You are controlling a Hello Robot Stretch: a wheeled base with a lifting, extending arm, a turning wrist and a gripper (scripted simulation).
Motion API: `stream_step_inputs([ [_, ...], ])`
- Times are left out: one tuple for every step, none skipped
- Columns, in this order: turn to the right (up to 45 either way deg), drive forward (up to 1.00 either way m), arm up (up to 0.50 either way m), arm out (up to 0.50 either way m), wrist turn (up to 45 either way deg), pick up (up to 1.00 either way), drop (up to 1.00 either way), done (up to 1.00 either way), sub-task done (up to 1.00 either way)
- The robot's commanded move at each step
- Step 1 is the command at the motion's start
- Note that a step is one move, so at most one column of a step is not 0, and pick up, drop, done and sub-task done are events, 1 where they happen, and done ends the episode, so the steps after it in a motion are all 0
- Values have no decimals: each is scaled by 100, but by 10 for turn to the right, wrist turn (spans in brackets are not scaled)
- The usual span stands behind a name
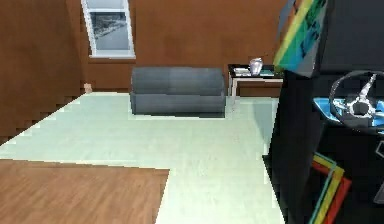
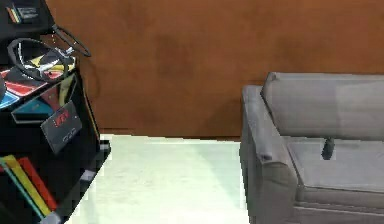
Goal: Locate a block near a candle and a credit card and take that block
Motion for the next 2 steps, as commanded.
stream_step_inputs([
  [0, 70, 0, 0, 0, 0, 0, 0, 0],
  [30, 0, 0, 0, 0, 0, 0, 0, 0],
])
